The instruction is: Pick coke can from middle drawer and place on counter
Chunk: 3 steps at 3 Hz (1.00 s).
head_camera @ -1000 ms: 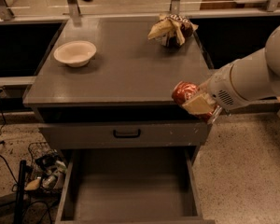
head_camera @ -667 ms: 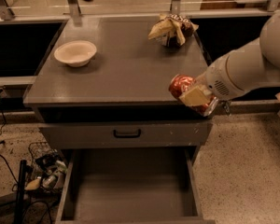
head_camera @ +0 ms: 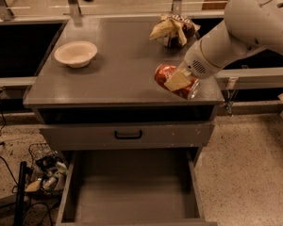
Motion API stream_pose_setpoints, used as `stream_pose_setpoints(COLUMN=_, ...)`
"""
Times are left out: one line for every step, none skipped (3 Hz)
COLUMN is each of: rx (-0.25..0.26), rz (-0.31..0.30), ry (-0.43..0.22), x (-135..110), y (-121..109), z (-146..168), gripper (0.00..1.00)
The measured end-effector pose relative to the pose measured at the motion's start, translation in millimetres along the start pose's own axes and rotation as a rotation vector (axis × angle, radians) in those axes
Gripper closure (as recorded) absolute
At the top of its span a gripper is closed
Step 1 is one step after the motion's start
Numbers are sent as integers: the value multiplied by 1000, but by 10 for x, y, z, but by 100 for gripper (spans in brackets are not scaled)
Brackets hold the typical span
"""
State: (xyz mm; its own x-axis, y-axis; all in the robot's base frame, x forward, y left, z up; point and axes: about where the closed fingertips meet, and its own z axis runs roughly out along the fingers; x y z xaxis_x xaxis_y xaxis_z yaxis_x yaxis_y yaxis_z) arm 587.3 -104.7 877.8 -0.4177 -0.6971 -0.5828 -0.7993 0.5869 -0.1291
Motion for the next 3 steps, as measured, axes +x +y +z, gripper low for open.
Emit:
stream_pose_setpoints(rx=0, rz=2, ry=-1, x=-3, y=-7, z=-4, gripper=100)
stream_pose_setpoints(rx=13, rz=8, ry=-8, x=-95, y=-146, z=-31, gripper=100)
stream_pose_setpoints(rx=-7, rz=18, ry=-2, x=-308, y=-391, z=125, gripper=100)
